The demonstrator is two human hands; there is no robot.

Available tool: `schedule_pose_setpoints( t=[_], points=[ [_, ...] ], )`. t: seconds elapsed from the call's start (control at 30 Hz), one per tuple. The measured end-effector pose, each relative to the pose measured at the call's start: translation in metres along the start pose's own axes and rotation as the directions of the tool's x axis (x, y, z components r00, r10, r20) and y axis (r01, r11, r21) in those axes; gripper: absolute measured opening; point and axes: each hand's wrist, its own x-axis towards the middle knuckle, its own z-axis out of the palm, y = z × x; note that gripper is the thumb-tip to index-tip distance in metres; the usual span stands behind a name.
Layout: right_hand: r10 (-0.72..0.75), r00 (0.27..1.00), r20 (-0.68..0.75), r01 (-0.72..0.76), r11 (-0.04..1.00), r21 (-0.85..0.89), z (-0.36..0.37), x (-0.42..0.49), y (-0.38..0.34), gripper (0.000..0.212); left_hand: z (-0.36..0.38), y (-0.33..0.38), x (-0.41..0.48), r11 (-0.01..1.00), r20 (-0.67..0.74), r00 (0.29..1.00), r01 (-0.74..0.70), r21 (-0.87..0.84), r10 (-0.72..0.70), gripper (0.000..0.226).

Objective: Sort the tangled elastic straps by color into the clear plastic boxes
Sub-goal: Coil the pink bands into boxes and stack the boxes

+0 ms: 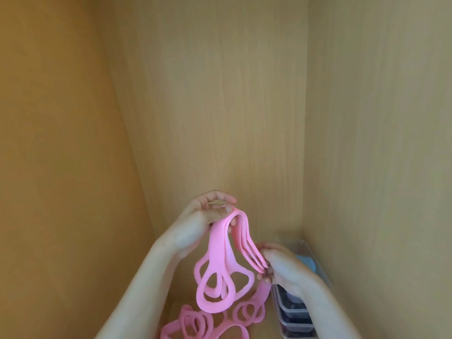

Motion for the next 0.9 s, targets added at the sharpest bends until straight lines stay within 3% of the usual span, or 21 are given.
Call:
schedule_pose_setpoints(
  t=[0.17, 0.37, 0.63, 0.9],
  points=[
    [0.013, 0.992, 0.123, -0.021, 0.998, 0.065, 0.016, 0.001, 0.012, 0.029, 0.002, 0.002, -0.001, 0.998, 0.034, 0.999, 0.038, -0.059, -0.036, 0.026],
    [-0.033, 0.991, 0.132, 0.019, 0.994, 0.108, 0.016, 0.005, 0.017, 0.025, 0.002, 0.002, 0.001, 0.99, 0.054, 0.995, 0.091, -0.109, -0.085, 0.03],
    [-0.045, 0.999, 0.006, 0.044, 0.994, 0.101, 0.007, 0.019, 0.025, 0.022, 0.006, -0.006, 0.008, 0.971, 0.09, 0.989, 0.135, -0.195, -0.12, 0.027],
    [-0.047, 0.993, 0.112, 0.036, 0.995, 0.097, 0.011, 0.013, 0.03, 0.023, 0.008, -0.008, 0.013, 0.965, 0.044, 0.992, 0.127, -0.23, -0.12, 0.019]
  ],
)
